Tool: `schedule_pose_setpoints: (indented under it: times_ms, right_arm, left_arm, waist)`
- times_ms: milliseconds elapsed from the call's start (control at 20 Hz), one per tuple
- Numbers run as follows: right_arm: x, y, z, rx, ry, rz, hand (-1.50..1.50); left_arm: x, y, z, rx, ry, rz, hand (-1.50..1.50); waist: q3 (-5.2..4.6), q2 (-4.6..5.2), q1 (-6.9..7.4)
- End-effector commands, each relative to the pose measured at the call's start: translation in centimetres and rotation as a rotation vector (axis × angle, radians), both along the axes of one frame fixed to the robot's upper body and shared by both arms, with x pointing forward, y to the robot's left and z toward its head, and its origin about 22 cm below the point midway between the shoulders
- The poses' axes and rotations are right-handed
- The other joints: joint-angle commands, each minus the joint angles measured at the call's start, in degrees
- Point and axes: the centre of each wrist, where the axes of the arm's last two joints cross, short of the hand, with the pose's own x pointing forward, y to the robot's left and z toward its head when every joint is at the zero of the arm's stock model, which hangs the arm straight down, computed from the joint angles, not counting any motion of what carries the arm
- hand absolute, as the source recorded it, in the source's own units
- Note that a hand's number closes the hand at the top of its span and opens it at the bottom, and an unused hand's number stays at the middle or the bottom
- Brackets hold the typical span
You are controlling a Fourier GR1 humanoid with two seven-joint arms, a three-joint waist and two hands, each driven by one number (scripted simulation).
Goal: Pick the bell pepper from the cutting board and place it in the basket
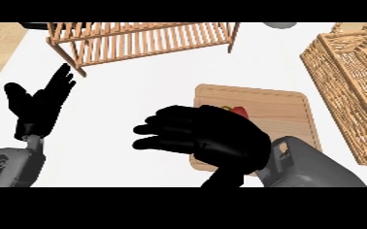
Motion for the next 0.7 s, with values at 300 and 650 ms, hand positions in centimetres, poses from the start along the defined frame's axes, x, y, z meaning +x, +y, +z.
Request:
schedule_pose_setpoints:
  times_ms: [300, 650]
  right_arm:
    - [0.4, -0.3, 10.5, -0.386, -0.356, -0.487, -1.5]
    - [2.0, -0.7, 15.3, -0.69, -0.204, -0.406, -1.5]
  left_arm:
    - [-0.2, 0.8, 0.9, 0.004, 0.003, 0.008, 0.0]
    - [0.0, -0.1, 1.7, 0.005, 0.005, -0.017, 0.0]
  waist:
    - [-0.01, -0.23, 0.03]
    - [0.04, -0.01, 0.53]
